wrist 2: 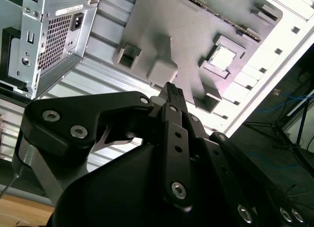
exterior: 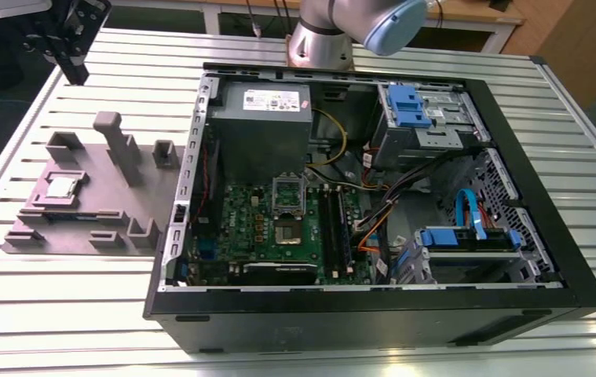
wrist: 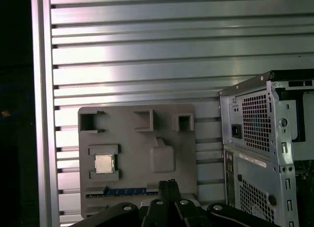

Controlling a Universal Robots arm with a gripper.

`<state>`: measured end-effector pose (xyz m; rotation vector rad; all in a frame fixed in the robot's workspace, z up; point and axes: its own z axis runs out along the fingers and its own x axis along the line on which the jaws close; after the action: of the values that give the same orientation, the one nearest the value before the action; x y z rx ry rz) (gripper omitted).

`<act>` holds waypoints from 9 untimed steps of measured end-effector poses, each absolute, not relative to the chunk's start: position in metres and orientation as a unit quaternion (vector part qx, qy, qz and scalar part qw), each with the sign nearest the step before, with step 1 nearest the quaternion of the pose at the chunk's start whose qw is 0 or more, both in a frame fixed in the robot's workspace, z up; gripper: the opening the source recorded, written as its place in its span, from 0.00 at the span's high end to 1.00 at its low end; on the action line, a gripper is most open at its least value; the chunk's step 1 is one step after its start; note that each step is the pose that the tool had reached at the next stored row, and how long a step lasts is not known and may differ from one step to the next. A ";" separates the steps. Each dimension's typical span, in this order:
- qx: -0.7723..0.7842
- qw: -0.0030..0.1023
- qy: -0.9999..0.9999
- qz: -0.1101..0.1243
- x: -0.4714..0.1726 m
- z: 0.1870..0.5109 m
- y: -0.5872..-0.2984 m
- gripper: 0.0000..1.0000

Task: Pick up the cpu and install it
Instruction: 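Reach for the cpu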

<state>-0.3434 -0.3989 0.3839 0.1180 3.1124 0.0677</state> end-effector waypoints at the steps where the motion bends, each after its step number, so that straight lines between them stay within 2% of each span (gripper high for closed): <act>1: 0.038 0.013 0.999 0.022 -0.344 0.384 -0.399 0.90; 9: 0.038 0.013 0.999 0.022 -0.347 0.384 -0.399 0.90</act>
<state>-0.3470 -0.3989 0.3839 0.1180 3.1125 0.0677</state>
